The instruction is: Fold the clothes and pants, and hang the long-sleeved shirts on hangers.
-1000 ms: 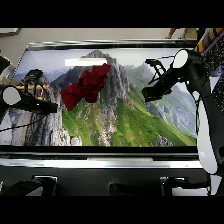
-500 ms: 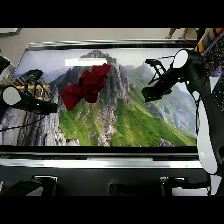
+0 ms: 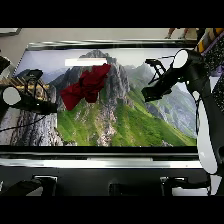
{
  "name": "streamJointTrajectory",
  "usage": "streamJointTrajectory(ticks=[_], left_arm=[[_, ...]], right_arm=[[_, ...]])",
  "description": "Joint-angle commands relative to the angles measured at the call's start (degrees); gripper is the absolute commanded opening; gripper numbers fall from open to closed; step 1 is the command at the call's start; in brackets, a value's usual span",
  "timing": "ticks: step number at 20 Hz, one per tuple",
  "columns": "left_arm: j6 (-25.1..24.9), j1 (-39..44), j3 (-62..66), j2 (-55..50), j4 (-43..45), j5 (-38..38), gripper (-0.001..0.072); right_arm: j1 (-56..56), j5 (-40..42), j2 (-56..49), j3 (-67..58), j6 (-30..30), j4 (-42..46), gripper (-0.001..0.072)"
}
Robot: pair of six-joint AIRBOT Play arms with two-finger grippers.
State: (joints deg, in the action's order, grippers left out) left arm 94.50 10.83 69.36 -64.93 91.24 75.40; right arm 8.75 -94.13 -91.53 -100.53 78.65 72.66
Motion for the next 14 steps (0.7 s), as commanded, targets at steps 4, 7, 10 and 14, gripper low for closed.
streamJointTrajectory(ticks=[4,7,10,14], left_arm=[[3.7,0.0,3.5,-4.2,-1.1,-11.3,0.072],[4.6,0.2,17.5,-19.4,-3.3,-14.9,0.072],[5.3,1.1,33.9,-38.3,-3.4,-14.8,0.072],[6.7,2.8,48.7,-54.4,-3.4,-14.1,0.072]], right_arm=[[0.1,0.0,0.0,0.0,0.0,0.0,0.0029],[0.1,0.0,0.0,0.0,0.0,0.0,0.0031],[0.1,0.1,0.0,0.0,0.0,0.0,0.0031],[0.1,1.3,0.0,0.0,0.0,0.0,0.0031]])
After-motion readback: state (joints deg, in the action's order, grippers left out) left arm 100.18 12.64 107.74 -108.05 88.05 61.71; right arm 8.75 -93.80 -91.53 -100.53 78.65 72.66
